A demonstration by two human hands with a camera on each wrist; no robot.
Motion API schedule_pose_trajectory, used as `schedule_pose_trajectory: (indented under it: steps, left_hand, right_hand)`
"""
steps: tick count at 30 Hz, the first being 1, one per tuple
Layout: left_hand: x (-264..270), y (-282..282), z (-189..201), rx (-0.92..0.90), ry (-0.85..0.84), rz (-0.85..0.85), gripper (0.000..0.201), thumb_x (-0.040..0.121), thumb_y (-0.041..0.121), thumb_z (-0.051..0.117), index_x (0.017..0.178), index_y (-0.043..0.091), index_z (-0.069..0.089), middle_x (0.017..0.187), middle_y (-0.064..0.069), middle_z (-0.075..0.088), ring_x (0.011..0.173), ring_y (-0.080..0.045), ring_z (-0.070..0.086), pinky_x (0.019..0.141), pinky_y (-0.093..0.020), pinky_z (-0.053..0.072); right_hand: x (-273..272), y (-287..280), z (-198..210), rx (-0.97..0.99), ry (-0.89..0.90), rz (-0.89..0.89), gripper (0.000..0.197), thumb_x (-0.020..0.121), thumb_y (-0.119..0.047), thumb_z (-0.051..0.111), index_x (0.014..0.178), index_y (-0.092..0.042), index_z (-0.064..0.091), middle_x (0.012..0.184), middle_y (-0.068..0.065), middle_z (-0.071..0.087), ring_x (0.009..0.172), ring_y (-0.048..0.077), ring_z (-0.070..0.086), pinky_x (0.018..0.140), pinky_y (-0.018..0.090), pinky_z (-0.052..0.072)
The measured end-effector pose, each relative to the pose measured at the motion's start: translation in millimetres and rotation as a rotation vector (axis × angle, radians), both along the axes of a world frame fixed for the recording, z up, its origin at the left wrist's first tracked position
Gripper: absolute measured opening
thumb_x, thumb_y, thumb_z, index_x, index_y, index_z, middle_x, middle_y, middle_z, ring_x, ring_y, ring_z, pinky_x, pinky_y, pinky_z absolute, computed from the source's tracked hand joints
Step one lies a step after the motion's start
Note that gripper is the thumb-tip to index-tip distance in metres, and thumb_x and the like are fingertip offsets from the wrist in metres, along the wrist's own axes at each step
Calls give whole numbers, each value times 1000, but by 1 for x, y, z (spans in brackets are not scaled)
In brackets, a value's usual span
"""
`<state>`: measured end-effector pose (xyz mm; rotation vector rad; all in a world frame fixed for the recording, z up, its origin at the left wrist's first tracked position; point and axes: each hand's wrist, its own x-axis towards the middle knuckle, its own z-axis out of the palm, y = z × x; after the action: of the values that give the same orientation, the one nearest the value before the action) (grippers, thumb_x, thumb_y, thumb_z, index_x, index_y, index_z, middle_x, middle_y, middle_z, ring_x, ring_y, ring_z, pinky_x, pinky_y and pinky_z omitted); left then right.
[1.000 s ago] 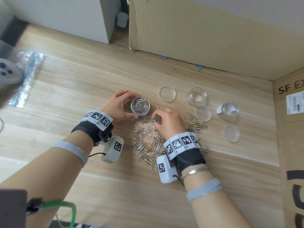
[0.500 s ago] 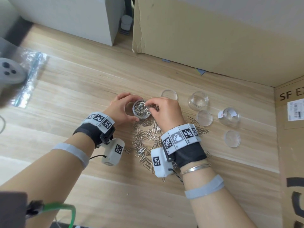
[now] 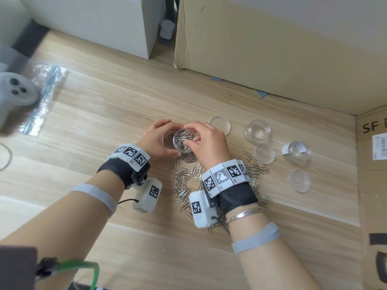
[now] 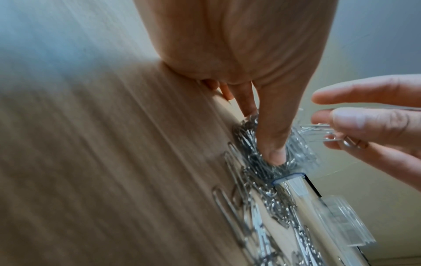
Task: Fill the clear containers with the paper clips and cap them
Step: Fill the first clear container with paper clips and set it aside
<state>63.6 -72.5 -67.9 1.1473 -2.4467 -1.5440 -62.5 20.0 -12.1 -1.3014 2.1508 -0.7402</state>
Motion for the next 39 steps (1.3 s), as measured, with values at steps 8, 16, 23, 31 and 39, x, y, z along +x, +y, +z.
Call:
schedule_pose_trajectory:
  steps: [8,16,23,31,39]
  left_hand:
    - [-1,1,3,-26,-3,3,67,62,18,80,121,30,49,113,23,41,137,-14,17,114,-42,14]
    - [0,0,0,-39,-3,-6,70,61,21,81,122,33,49,114,23,43,136,-14,19,114,-41,15]
    - [-1,0,2,-28,-14,6,69,61,20,81,121,32,49,115,20,44,136,-13,18,114,-42,14]
    - [-1,0,1,-19,-4,-2,70,61,21,81,122,33,49,116,21,43,136,-13,18,115,-46,15]
    - [0,-1,1,0,-1,-19,68,62,23,80,122,32,49,118,20,44,136,-12,17,114,-48,15]
  right_hand:
    - [-3,0,-5,-88,-11,-79,18,83,-9,64,99,-14,69,93,4,70,82,17,64,78,38,53]
    - [-9,6,-7,175,87,-26,16,81,-25,68,96,-24,71,104,-2,58,104,18,47,80,22,33]
    - [-9,5,-5,124,120,-25,24,84,-25,64,107,-28,68,105,-2,54,105,18,45,80,19,29]
    - [-7,7,-6,99,145,-40,13,86,-26,61,95,-22,70,101,0,57,104,20,46,80,21,31]
    - [2,1,-14,5,155,100,16,82,-29,65,97,-29,72,99,-3,58,101,20,44,87,22,34]
